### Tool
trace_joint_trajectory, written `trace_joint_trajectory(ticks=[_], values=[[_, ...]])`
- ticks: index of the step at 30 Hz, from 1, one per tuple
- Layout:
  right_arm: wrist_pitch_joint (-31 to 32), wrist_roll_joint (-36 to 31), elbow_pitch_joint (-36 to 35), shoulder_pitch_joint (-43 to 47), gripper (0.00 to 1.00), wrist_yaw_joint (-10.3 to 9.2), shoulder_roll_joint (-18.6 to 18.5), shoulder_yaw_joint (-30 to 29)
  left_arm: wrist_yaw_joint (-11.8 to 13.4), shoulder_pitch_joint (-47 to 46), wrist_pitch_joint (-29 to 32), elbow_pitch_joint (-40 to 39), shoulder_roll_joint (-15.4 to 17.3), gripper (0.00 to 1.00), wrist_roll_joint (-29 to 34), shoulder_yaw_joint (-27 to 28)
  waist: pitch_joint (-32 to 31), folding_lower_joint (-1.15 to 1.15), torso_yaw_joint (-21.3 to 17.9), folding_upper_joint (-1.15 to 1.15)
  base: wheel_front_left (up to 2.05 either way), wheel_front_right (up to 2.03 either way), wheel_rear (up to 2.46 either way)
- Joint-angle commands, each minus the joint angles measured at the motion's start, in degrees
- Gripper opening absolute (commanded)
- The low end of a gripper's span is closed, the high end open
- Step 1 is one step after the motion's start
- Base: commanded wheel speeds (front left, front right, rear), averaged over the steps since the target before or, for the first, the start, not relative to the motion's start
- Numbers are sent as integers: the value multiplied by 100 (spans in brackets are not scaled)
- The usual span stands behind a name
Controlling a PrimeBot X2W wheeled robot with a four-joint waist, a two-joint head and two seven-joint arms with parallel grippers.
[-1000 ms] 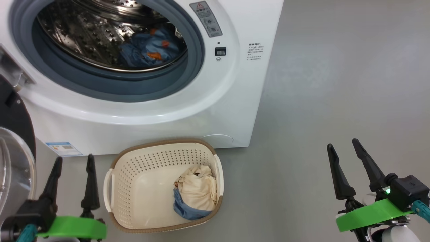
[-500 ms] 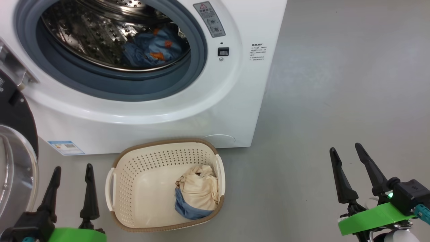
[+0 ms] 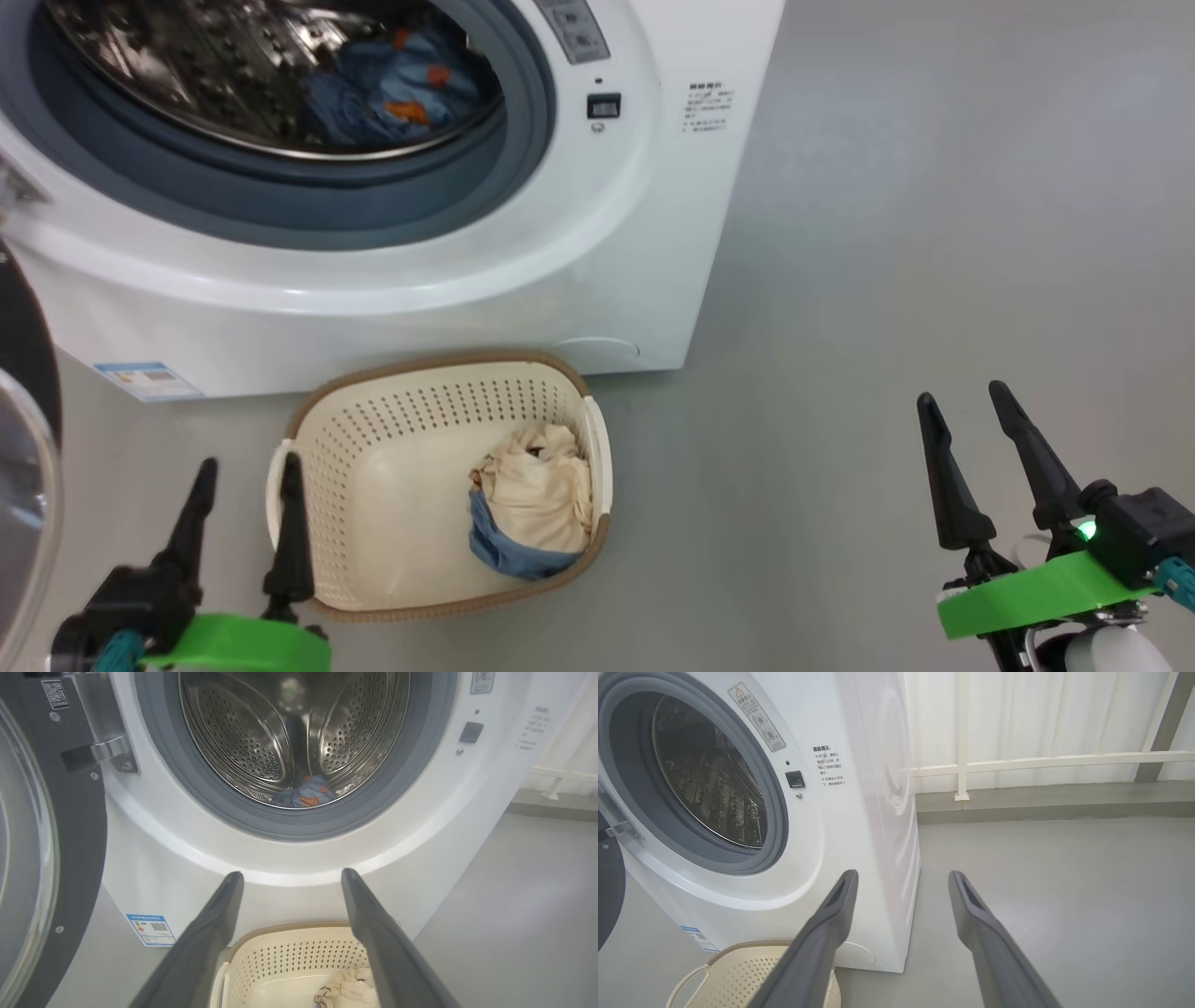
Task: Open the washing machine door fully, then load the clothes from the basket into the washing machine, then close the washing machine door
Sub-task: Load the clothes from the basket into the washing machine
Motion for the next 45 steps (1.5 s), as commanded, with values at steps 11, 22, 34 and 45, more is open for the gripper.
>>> trace_joint_trajectory(ticks=[11, 22, 34, 45], values=[[-46, -119, -227, -566, 100, 25, 149, 134, -12, -872, -36, 858, 375, 100, -269, -243, 905, 0, -380, 0, 0, 0, 0], [-46, -155, -260, -915, 100, 25, 366, 262, -12, -1488, -36, 1789, 724, 100, -577, -686, 1522, 0, -794, 0, 0, 0, 0], [-46, -158, -300, -1174, 100, 25, 518, 354, -12, -2321, -36, 2897, 994, 100, -915, -1525, 2113, 0, -1070, 0, 0, 0, 0], [-46, -132, -378, -1410, 100, 25, 567, 519, -12, -3081, -36, 3872, 1210, 100, -1490, -2666, 2618, 0, -1321, 0, 0, 0, 0]])
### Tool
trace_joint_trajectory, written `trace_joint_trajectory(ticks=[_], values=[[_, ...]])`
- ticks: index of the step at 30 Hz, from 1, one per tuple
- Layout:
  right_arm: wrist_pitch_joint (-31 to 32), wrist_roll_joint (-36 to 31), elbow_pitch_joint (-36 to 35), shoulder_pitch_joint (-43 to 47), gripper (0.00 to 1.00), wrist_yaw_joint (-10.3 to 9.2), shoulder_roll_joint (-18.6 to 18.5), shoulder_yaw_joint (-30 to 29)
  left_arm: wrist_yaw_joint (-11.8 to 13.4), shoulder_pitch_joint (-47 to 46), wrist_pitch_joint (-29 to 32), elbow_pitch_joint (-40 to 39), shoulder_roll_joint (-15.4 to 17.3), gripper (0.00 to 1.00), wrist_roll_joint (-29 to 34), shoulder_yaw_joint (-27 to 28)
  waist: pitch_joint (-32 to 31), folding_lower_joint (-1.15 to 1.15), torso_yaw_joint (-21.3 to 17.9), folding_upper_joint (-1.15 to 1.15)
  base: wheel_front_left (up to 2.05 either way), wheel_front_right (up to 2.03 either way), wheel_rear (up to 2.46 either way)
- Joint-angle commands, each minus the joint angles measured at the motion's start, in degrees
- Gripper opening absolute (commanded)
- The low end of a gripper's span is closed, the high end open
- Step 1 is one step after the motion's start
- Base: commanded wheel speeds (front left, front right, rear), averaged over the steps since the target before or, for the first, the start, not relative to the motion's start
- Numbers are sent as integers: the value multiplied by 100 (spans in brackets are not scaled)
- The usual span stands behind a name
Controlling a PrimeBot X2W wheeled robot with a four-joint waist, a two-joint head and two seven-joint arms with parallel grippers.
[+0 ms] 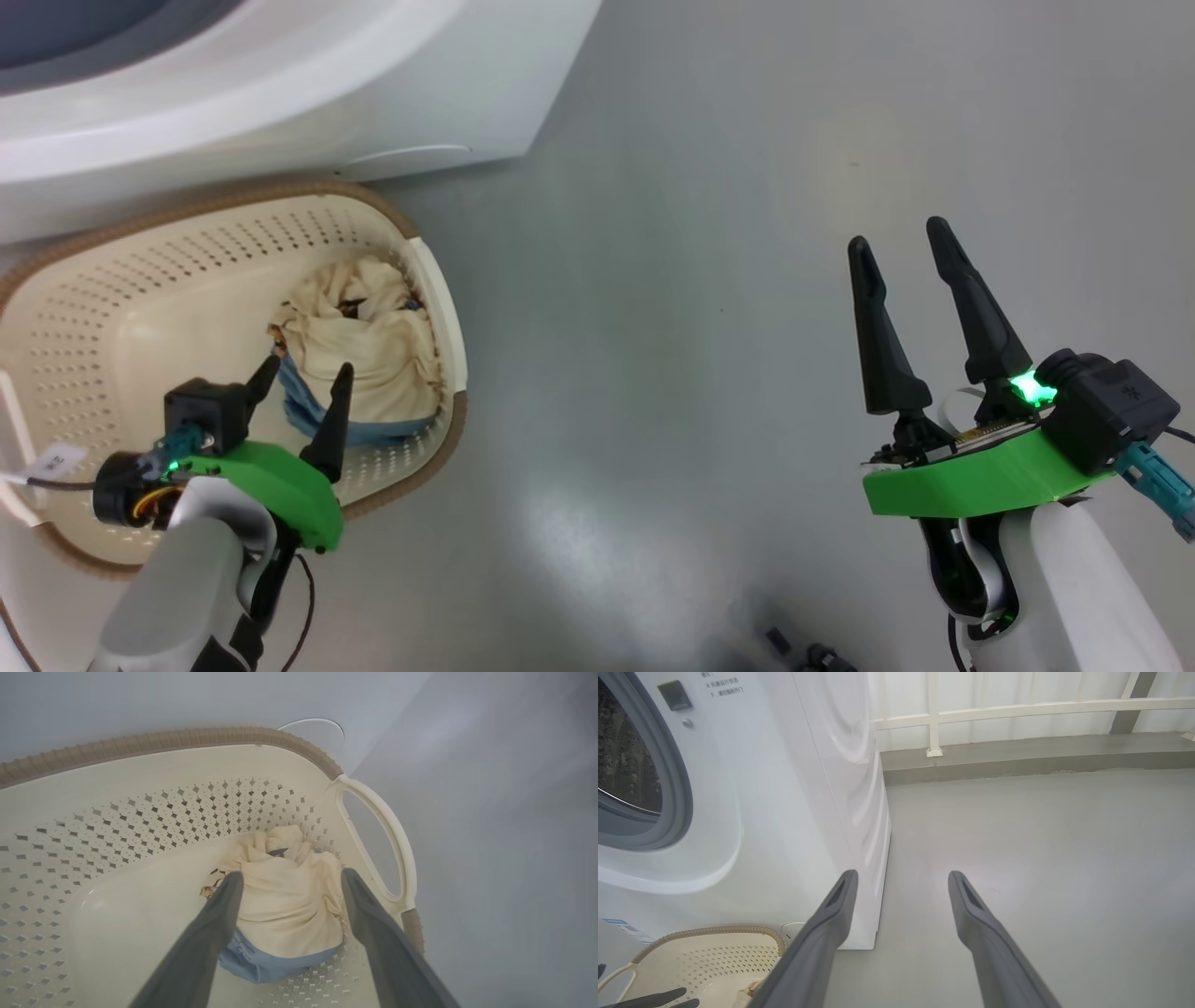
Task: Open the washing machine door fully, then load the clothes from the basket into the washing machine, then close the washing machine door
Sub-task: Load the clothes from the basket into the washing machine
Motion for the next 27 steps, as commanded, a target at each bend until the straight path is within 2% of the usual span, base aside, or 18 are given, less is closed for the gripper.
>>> trace_joint_trajectory(ticks=[1, 13, 27], values=[[-45, -1, -150, -4, 100, 25, 10, 166, 4, -92, -37, 87, 173, 100, -141, -60, 184, 0, -125, 0, 0, 0, 0], [-45, 219, -238, -162, 100, 25, 13, 323, 4, -693, 147, 692, 503, 100, -983, -1182, 580, 0, -384, 0, 0, 0, 0], [-45, 459, -384, -253, 100, 25, 13, 472, 4, -1413, 497, 1193, 968, 100, -1557, -1885, 1031, 0, -740, 0, 0, 0, 0]])
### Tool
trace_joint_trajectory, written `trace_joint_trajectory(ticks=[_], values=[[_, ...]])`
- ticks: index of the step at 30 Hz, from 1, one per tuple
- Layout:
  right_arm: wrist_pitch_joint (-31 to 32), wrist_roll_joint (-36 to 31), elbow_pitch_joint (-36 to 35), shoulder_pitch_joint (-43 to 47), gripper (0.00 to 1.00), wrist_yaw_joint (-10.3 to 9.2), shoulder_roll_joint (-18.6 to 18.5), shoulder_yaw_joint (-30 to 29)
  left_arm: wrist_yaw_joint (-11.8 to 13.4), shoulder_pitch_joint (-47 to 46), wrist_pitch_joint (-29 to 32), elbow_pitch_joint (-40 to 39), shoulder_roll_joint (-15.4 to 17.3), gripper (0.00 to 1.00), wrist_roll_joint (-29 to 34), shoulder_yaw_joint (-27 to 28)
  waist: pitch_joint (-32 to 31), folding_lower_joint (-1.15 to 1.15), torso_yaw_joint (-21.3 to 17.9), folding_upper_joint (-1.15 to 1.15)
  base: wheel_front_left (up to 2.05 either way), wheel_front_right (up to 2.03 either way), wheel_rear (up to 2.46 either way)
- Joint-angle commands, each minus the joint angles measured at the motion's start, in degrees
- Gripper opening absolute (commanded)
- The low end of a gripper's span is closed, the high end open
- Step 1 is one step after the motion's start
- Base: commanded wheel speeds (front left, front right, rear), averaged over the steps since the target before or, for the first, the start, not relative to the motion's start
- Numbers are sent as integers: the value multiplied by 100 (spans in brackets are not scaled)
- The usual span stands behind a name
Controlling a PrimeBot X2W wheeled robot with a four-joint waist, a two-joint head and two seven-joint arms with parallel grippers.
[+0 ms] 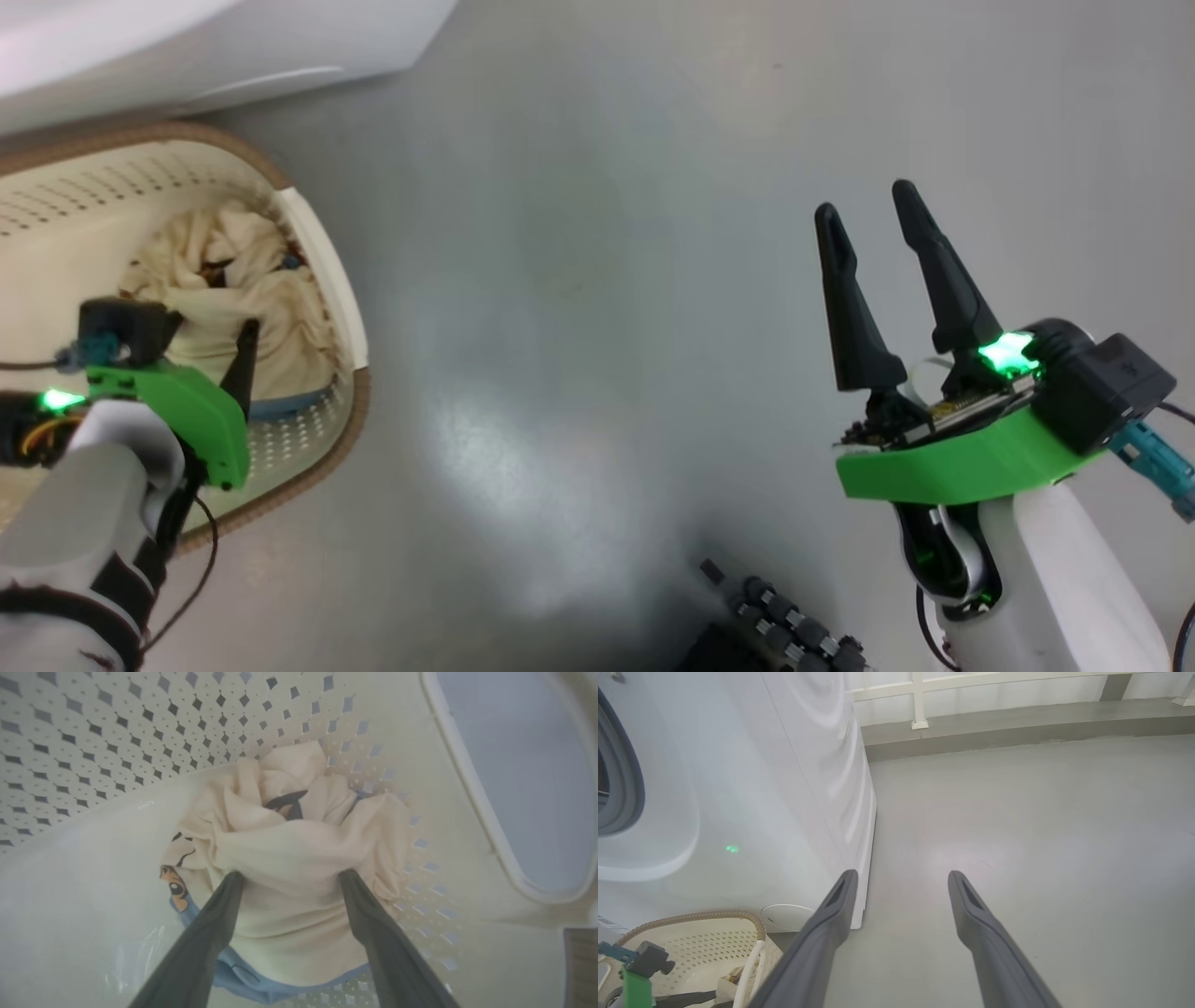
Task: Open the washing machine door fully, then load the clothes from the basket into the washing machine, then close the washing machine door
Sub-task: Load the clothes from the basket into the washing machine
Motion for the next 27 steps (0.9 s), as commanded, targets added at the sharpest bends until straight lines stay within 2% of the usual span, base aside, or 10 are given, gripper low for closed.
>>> trace_joint_trajectory(ticks=[1, 11, 12, 13, 14, 15, 16, 17, 27], values=[[-45, 78, -171, 18, 100, 25, -45, 134, 4, -78, 8, 19, 214, 100, -114, 43, 114, 0, -102, 0, 0, 0, 0], [-45, 161, -276, -27, 100, 25, -45, 251, 4, -381, 209, 210, 361, 100, -407, -213, 271, 0, -247, 0, 0, 0, 0], [-45, 165, -280, -27, 100, 25, -45, 255, 4, -400, 217, 214, 373, 89, -437, -236, 278, 0, -255, 0, 0, 0, 0], [-45, 167, -285, -26, 100, 25, -45, 256, 4, -416, 221, 216, 383, 49, -467, -259, 282, 0, -261, 0, 0, 0, 0], [-45, 166, -289, -25, 100, 25, -45, 255, 4, -431, 220, 212, 390, 25, -497, -283, 284, 0, -263, 0, 0, 0, 0], [-45, 166, -289, -25, 100, 25, -45, 255, 4, -431, 220, 212, 390, 25, -497, -283, 284, 0, -263, 0, 0, 0, 0], [-45, 164, -294, -23, 100, 25, -45, 250, 4, -444, 206, 197, 394, 2, -538, -299, 282, 0, -262, 0, 0, 0, 0], [-45, 160, -299, -20, 100, 25, -45, 242, 4, -455, 193, 184, 394, 0, -588, -308, 278, 0, -258, 0, 0, 0, 0], [-45, 64, -294, -39, 100, 25, -45, 117, 4, -460, -122, 77, 262, 0, -1046, -416, 73, 0, -63, 0, 0, 0, 0]])
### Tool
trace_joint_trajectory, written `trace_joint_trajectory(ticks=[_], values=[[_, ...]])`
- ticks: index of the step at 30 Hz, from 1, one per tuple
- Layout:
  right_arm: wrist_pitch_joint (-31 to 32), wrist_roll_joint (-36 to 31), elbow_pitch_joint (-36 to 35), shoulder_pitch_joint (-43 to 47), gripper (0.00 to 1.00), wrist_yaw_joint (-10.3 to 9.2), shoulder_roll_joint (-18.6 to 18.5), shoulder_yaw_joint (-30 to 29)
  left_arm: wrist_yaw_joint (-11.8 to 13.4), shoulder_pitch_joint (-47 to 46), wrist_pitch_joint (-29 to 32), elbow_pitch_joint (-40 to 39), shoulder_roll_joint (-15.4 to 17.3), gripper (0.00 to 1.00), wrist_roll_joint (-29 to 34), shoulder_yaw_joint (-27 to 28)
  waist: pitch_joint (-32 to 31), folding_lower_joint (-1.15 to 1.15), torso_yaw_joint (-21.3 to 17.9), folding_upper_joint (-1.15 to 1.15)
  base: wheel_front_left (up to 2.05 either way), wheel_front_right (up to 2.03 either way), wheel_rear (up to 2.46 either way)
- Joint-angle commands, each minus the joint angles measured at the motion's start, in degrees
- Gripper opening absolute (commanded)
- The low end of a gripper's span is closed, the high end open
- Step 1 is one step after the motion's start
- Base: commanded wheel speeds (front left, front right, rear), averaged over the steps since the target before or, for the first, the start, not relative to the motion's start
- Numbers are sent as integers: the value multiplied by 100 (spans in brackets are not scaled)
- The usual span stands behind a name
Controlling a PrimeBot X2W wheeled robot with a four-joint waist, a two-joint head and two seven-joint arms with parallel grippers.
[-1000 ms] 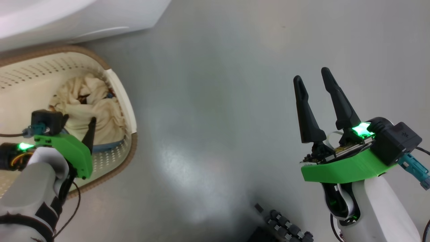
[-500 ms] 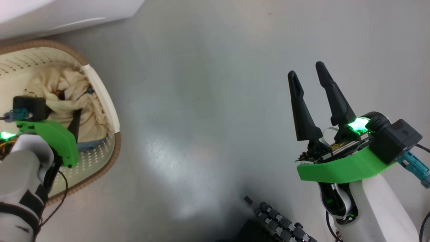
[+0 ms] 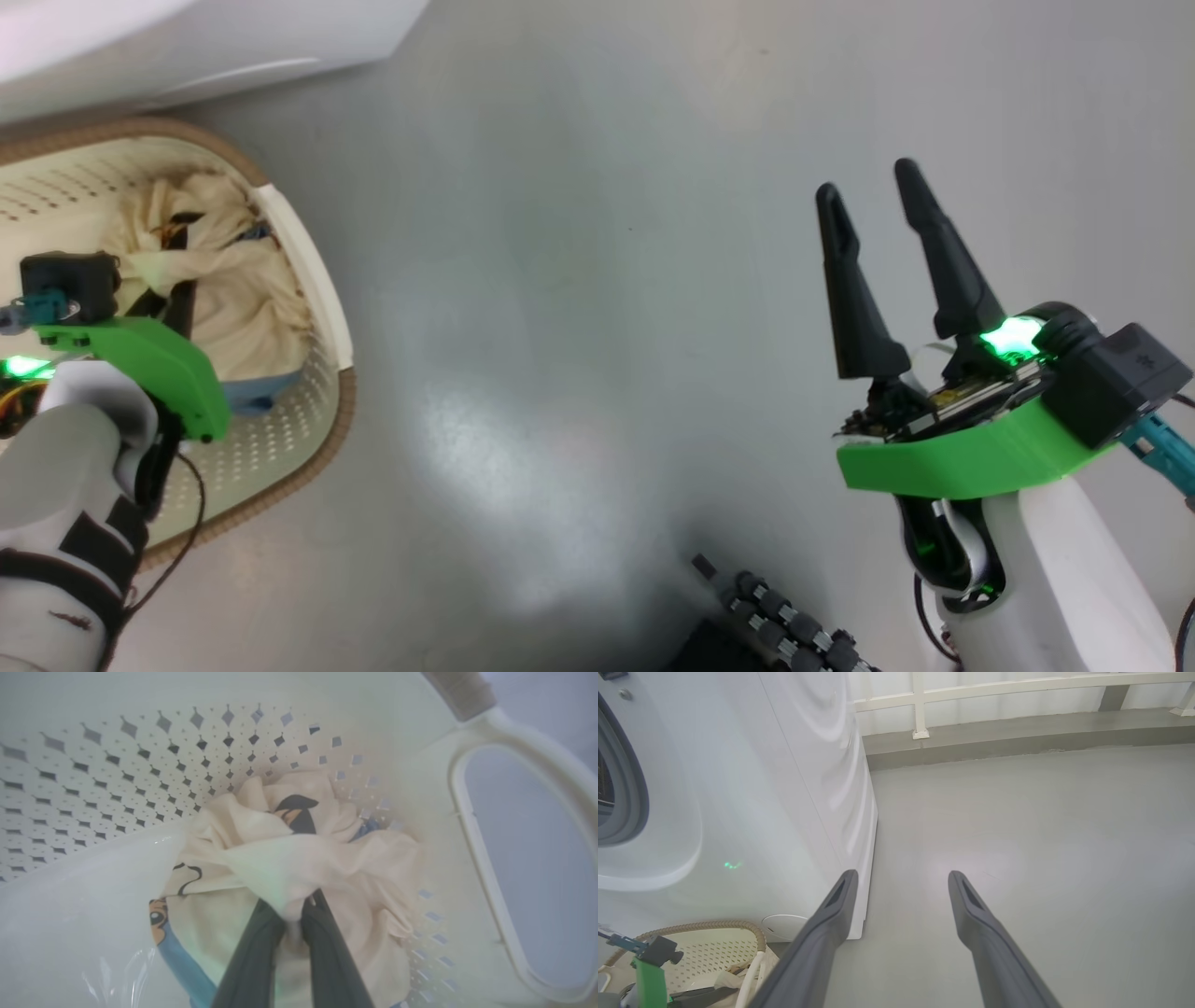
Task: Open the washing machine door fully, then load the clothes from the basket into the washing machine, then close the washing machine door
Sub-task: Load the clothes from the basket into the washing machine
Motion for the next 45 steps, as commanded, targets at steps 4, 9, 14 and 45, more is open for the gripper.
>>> trace_joint_trajectory(ticks=[4, 9, 14, 45], values=[[-45, -122, -94, 63, 100, 25, -52, -12, 4, 141, -290, -156, 6, 0, -301, 136, -271, 0, 210, 0, 0, 0, 0], [-45, -259, -37, 105, 100, 25, -52, -79, 4, 369, -463, -385, -117, 0, -581, 239, -627, 0, 418, 0, 0, 0, 0], [-45, -410, 30, 174, 100, 25, -52, -156, 4, 630, -487, -923, -133, 0, -554, 672, -1022, 0, 665, 0, 0, 0, 0], [-45, -484, 360, 1362, 100, 25, -485, -502, 4, 3478, -490, -3935, -1230, 0, 2098, 4139, -3425, 0, 1591, 0, 0, 0, 0]])
